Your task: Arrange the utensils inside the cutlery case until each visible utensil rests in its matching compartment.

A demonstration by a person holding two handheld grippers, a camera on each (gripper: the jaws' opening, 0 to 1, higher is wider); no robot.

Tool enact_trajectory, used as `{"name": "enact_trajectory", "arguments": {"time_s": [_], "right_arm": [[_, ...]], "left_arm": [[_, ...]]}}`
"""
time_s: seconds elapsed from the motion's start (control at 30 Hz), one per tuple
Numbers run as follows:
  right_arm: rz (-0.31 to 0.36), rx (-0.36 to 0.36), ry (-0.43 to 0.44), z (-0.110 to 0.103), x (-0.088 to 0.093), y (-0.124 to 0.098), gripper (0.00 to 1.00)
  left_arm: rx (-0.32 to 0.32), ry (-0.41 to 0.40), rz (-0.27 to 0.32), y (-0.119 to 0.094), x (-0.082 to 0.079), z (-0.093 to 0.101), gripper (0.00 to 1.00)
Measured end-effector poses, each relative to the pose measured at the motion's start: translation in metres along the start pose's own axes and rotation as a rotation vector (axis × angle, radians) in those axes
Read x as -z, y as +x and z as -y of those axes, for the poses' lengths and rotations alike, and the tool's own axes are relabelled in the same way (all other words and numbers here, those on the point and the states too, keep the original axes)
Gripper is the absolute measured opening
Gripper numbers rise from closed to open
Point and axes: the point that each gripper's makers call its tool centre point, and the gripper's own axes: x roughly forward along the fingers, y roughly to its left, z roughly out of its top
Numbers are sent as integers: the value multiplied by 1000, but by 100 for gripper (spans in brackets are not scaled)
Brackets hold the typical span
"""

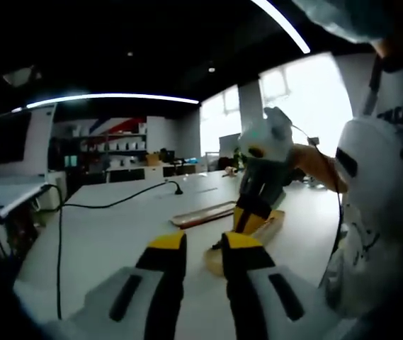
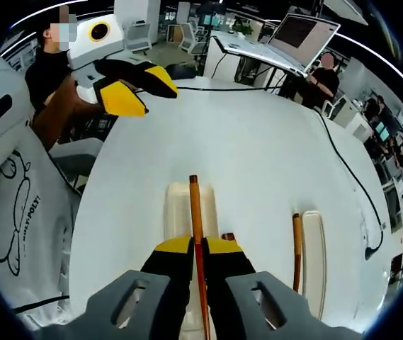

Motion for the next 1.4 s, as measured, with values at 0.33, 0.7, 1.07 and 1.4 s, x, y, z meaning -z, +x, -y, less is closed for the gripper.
{"name": "enact_trajectory", "arguments": {"time_s": [0.33,0.7,1.07,1.4], "right_arm": [[-16,-28,41,8,7,14,4],[-37,-23,53,12,15,18,4],[-24,-22,44,12,15,22,4],[43,-8,-11,12,11,11,12]], "left_arm": [[-4,-2,-7,1,3,-2,21],[-1,-10,-16,3,8,-3,21],[8,-20,-19,6,11,-3,21],[22,-24,-25,11,12,-1,21]]}}
